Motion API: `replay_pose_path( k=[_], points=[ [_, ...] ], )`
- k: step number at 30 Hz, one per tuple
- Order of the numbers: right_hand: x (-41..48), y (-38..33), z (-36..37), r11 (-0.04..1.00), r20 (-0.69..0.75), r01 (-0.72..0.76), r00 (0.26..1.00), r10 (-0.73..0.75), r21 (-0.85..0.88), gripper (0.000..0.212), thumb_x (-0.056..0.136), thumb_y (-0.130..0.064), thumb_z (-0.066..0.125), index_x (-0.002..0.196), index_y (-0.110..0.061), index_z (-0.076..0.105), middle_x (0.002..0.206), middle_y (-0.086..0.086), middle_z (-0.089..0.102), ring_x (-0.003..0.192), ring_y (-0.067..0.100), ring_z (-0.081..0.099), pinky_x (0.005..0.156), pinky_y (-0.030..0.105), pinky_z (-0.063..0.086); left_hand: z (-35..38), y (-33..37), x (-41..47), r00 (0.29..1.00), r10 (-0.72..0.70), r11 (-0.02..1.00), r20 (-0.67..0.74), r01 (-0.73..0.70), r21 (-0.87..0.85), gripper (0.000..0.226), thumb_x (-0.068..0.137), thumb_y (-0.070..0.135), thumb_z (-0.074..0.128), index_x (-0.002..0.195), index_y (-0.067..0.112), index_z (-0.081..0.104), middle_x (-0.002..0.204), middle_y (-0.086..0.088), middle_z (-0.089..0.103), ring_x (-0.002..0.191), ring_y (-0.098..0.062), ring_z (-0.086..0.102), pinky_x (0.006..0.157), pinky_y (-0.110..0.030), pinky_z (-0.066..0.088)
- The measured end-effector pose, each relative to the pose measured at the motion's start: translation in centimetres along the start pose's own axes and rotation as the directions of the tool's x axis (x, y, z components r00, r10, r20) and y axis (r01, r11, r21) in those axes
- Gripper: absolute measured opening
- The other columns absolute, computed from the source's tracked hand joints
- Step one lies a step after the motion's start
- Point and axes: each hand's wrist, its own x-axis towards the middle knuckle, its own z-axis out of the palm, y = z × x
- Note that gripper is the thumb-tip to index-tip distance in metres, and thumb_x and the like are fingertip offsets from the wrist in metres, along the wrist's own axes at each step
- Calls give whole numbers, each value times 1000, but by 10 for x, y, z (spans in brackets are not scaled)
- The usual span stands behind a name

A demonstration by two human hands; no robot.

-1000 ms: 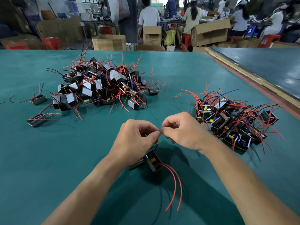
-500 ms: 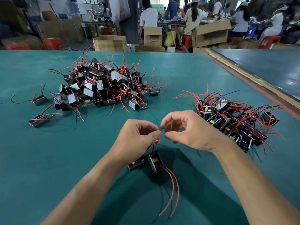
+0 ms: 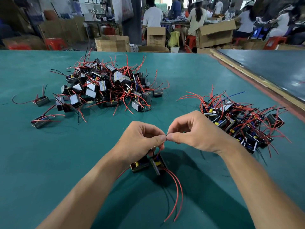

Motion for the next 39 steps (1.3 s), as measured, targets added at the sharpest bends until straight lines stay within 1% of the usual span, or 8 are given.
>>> replay_pose_path(
  k=[4, 10, 14, 19, 25, 31, 34, 39],
  points=[
    [-1, -1, 1, 1000, 17, 6, 1000, -6, 8, 11, 84, -17, 77, 76, -11, 72, 70, 17, 67, 63, 18, 53, 63, 38, 43, -2, 0, 0, 1000, 5, 1000, -3, -5, 17, 22, 89, 4, 67, 70, 12, 72, 58, 0, 66, 45, -12, 47, 42, -15, 37],
    [0, -3, 6, 1000, 18, -11, 1000, 11, 2, 19, 80, -24, 69, 71, -7, 68, 63, 18, 64, 59, 21, 55, 61, 41, 46, -1, -4, 0, 1000, -6, 999, -6, 6, 54, 17, 88, 14, 70, 71, 10, 72, 60, -1, 67, 48, -16, 46, 47, -25, 39],
    [4, -5, 12, 993, 31, -108, 994, 106, 50, 19, 76, -18, 59, 60, -8, 62, 52, 1, 54, 53, 11, 51, 56, 28, 49, 2, -4, 0, 999, 29, 992, -15, -27, 120, 16, 88, 10, 69, 73, 13, 73, 60, 1, 68, 44, -8, 47, 46, -18, 38],
    [9, -5, 15, 978, 0, -207, 978, 207, 34, 20, 68, -19, 52, 57, -3, 57, 45, -7, 47, 46, 8, 44, 51, 28, 47, 7, -5, 0, 997, 69, 981, -45, -60, 183, 14, 88, 5, 69, 76, 10, 74, 59, 3, 68, 41, 2, 47, 44, -10, 36],
    [4, 1, 13, 997, -107, -9, 994, 1, -79, 13, 86, -9, 69, 76, -16, 64, 60, -6, 60, 56, 14, 52, 57, 44, 50, 4, -5, 2, 996, 18, 992, -93, -6, 128, 18, 89, 8, 67, 72, 10, 72, 63, -6, 68, 44, -10, 46, 45, -18, 37],
    [5, 2, 10, 993, -128, 26, 991, -41, -116, 12, 85, -10, 74, 81, -22, 73, 70, -8, 68, 57, 14, 53, 56, 22, 44, -1, -5, 3, 995, -78, 997, -65, 77, -11, 16, 89, 8, 68, 73, 8, 73, 63, -2, 68, 46, -10, 48, 47, -19, 40],
    [4, 1, 10, 992, -128, 29, 991, -45, -119, 15, 84, -8, 75, 83, -23, 74, 74, -4, 70, 59, 13, 53, 57, 21, 45, -4, -4, 4, 994, -100, 995, -43, 98, -35, 16, 88, 9, 67, 73, 8, 73, 64, -2, 68, 47, -12, 48, 49, -23, 41],
    [3, -1, 7, 982, -38, 7, 999, -14, -189, 16, 84, -10, 76, 78, -24, 72, 65, -10, 66, 57, 2, 53, 58, 14, 42, -4, -2, 1, 992, -129, 991, 15, 129, -29, 22, 88, 7, 68, 68, 15, 75, 62, -2, 67, 46, -13, 47, 45, -18, 41]
  ],
)
